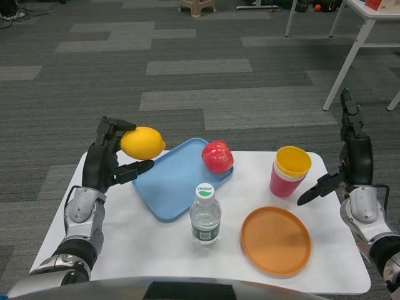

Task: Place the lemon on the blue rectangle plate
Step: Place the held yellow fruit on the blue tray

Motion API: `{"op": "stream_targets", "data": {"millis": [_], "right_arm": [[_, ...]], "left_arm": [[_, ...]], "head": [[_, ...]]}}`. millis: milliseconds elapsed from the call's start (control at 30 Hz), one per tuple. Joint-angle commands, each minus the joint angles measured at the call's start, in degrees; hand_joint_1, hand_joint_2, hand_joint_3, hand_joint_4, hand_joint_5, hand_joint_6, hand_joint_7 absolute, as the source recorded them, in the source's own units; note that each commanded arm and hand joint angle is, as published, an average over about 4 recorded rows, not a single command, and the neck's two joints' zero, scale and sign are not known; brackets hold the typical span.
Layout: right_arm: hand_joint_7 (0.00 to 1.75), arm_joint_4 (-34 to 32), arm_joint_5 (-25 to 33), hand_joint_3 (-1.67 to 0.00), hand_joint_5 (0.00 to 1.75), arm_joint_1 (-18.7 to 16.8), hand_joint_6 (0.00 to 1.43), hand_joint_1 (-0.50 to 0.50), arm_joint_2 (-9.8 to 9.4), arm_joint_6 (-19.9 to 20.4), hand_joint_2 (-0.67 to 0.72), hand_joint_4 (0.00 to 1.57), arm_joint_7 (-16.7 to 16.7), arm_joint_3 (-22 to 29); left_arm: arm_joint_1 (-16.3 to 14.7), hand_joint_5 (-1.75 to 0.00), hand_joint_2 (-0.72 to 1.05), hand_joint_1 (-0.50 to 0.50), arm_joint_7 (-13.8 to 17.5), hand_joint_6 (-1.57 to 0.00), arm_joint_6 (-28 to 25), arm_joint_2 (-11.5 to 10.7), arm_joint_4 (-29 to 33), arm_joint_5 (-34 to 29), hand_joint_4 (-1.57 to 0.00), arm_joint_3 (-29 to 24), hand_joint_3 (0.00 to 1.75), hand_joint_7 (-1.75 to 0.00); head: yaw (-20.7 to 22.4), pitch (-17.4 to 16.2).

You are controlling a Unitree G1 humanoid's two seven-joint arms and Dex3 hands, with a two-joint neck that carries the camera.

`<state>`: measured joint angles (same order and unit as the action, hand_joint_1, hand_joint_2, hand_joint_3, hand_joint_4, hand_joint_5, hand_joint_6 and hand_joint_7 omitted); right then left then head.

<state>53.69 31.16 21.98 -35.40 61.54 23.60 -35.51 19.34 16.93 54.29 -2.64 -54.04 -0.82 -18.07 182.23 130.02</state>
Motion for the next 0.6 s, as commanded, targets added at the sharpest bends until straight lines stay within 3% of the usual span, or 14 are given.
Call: {"op": "stream_targets", "data": {"millis": [33,167,433,600], "right_arm": [[0.00,0.17,0.30,0.00,0.00,1.20,0.00,-0.46,0.33,-0.55,0.66,0.00,0.22,0.27],[0.00,0.23,0.30,0.00,0.00,1.27,0.00,-0.46,0.37,-0.55,0.66,0.00,0.22,0.14],[0.00,0.41,0.21,0.00,0.00,1.44,0.00,-0.46,0.55,-0.55,0.66,0.00,0.22,-0.08],[0.00,0.50,0.23,0.00,0.00,1.49,0.00,-0.45,0.84,-0.55,0.66,0.00,0.22,-0.17]], "left_arm": [[-0.29,-1.33,1.05,0.50,-0.78,-0.19,0.55,-0.26,-0.06,-0.08,0.00,0.86,0.09,-1.68],[0.17,-1.39,1.05,0.50,-1.72,-0.18,0.55,-0.26,-0.63,0.16,0.00,1.94,0.09,-1.68],[3.99,-1.33,1.05,0.50,-6.56,-0.18,0.03,0.00,-10.21,2.80,0.00,3.43,0.09,-1.68],[6.12,-1.33,1.05,0.50,-7.92,-0.19,-1.73,0.42,-14.03,4.38,0.00,4.07,0.09,-1.68]], "head": [[0.24,-0.22],[0.40,-0.25],[0.68,-0.38],[0.87,-0.87]]}}
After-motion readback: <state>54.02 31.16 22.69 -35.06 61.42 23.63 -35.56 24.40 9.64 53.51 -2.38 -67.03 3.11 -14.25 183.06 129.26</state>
